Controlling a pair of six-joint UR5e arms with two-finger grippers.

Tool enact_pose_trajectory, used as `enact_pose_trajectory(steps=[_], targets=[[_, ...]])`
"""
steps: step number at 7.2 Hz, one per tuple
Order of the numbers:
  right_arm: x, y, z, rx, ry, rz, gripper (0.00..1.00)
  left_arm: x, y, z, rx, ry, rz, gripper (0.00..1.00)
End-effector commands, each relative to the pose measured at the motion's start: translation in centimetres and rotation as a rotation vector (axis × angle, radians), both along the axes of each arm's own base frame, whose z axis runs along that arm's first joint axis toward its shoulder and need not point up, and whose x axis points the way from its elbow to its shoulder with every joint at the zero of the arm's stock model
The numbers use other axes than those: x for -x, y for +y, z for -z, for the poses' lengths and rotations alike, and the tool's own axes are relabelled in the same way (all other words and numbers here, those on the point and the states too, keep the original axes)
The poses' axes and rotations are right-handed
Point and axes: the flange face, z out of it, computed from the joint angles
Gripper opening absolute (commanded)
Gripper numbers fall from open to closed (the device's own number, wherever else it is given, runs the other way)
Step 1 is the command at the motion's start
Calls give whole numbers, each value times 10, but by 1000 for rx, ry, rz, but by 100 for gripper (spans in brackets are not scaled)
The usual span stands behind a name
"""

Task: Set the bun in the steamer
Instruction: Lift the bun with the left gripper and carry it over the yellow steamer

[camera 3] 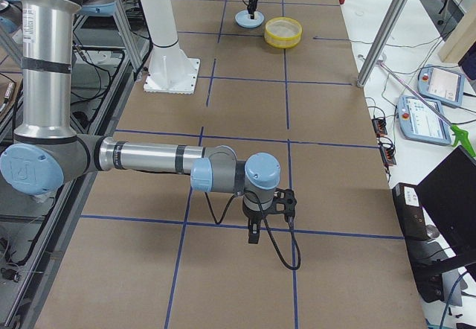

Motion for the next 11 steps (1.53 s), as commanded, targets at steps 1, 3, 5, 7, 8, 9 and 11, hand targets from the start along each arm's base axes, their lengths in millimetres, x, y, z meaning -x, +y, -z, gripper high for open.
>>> enact_pose_trajectory(steps=[1,3,5,7,8,9,11], targets=[[0,0,0,0,0,0,100,57,-75,56,7,78,128,33],[0,0,0,0,0,0,100,2,-173,99,127,31,170,34],[0,0,0,-2,0,0,100,-60,-177,85,259,15,177,34],[0,0,0,0,0,0,100,-96,-164,86,297,-3,197,34],[0,0,0,0,0,0,100,-108,-158,79,297,-24,189,35],[0,0,0,0,0,0,100,-108,-158,76,293,-32,194,35],[0,0,0,0,0,0,100,-111,-158,67,299,-43,188,35]])
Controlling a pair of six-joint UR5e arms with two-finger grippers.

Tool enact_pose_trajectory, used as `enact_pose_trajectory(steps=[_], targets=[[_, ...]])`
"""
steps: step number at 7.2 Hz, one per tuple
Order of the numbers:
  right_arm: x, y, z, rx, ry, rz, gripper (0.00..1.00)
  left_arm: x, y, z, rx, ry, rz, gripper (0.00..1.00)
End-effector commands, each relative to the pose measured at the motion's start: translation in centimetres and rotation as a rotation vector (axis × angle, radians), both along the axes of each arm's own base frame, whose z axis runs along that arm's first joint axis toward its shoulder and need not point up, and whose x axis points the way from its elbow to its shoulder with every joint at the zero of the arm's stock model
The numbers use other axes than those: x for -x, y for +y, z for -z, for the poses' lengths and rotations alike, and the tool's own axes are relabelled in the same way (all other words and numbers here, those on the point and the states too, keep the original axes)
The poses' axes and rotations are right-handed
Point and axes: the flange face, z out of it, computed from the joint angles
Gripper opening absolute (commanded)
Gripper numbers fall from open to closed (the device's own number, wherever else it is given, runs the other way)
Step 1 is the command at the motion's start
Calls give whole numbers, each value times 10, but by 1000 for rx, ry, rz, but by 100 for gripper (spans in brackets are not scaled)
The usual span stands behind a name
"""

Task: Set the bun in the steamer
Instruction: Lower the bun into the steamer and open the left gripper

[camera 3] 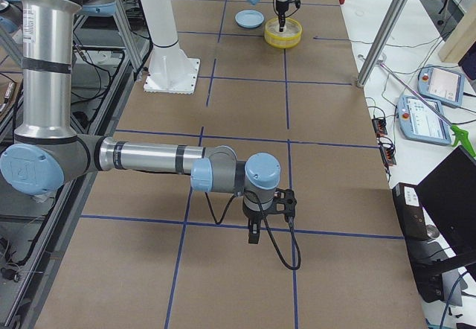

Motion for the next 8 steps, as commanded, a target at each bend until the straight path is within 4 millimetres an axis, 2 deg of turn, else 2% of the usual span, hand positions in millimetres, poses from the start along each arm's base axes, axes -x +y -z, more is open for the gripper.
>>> enact_pose_trajectory(steps=[1,3,4,6,7,8], targets=[[0,0,0,0,0,0,100,-4,0,-3,3,-5,-5,36],[0,0,0,0,0,0,100,-5,0,-5,6,-8,-5,46],[0,0,0,-1,0,0,100,-5,0,-2,1,-5,-6,66],[0,0,0,0,0,0,100,-4,-2,0,-19,-16,7,97],[0,0,0,0,0,0,100,7,-8,2,-43,-24,19,99],[0,0,0,0,0,0,100,43,-26,9,-60,-18,60,99]])
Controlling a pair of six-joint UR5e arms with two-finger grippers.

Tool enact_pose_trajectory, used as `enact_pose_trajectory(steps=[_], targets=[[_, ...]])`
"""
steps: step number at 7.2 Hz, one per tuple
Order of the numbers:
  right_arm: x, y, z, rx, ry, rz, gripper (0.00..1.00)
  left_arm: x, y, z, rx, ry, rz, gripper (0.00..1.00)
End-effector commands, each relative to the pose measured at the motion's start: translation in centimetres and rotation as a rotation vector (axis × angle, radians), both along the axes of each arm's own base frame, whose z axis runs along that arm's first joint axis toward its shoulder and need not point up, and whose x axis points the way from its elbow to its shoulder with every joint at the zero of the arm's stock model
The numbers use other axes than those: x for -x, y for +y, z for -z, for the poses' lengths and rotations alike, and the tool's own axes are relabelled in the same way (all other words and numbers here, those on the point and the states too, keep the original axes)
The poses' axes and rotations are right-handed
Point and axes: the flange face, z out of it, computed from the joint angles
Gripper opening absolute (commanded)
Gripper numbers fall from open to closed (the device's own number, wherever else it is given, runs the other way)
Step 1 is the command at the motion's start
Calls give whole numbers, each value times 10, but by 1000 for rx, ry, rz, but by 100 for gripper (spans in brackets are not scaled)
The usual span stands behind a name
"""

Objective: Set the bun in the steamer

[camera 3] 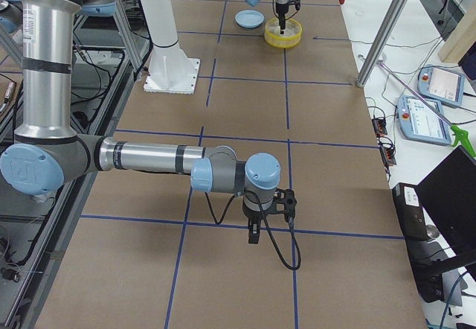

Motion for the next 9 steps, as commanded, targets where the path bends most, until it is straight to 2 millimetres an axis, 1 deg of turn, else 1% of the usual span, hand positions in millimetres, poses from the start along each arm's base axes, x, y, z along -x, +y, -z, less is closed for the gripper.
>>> enact_pose_trajectory(steps=[1,2,3,4,5,6,7,8,9], targets=[[0,0,0,0,0,0,100,90,-35,21,-97,21,40,99],[0,0,0,0,0,0,100,151,-39,14,-123,80,-6,99],[0,0,0,0,0,0,100,197,-13,-8,-175,69,-29,99],[0,0,0,-1,0,0,100,263,13,-51,-249,7,-59,99],[0,0,0,0,0,0,100,317,34,-93,-293,-51,-93,99],[0,0,0,0,0,0,100,369,62,-132,-293,-77,-84,99],[0,0,0,0,0,0,100,417,87,-160,-285,-16,-95,99],[0,0,0,-1,0,0,100,441,91,-170,-165,0,-73,99],[0,0,0,0,0,0,100,444,85,-166,-129,0,-113,99]])
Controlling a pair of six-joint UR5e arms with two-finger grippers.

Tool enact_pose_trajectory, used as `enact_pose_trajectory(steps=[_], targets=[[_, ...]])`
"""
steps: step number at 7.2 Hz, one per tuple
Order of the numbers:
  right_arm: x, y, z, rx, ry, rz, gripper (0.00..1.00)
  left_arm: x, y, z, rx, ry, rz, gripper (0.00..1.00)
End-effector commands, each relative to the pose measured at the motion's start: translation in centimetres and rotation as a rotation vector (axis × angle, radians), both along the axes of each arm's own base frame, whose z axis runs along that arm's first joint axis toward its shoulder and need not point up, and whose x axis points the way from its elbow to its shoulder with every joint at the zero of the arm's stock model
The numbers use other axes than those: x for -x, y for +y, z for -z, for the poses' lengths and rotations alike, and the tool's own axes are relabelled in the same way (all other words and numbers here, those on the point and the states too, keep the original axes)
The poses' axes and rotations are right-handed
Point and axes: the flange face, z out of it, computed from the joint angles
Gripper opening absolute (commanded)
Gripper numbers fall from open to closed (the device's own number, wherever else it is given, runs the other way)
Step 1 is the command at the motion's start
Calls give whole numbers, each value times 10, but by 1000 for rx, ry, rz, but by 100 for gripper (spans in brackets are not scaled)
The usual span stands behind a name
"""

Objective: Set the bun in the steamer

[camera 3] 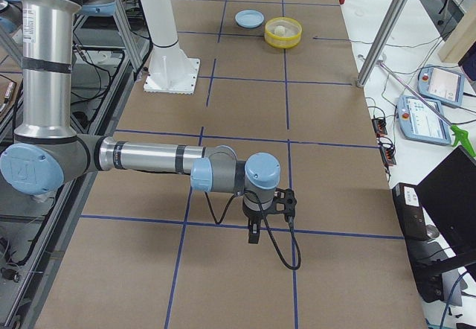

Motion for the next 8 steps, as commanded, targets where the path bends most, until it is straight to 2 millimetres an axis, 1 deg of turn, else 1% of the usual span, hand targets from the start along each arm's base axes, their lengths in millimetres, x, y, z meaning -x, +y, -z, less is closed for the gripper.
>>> enact_pose_trajectory(steps=[1,2,3,4,5,6,7,8], targets=[[0,0,0,1,0,0,100,18,9,-9,59,5,-43,99],[0,0,0,1,0,0,100,20,24,-17,76,7,-37,99],[0,0,0,1,0,0,100,19,43,-34,114,11,-37,100],[0,0,0,1,0,0,100,16,66,-40,128,12,-37,100],[0,0,0,1,0,0,100,14,74,-48,146,22,-36,100],[0,0,0,1,0,0,100,14,78,-51,147,25,-38,100],[0,0,0,1,0,0,100,14,83,-57,155,29,-41,100],[0,0,0,1,0,0,100,13,91,-59,157,23,-40,100]])
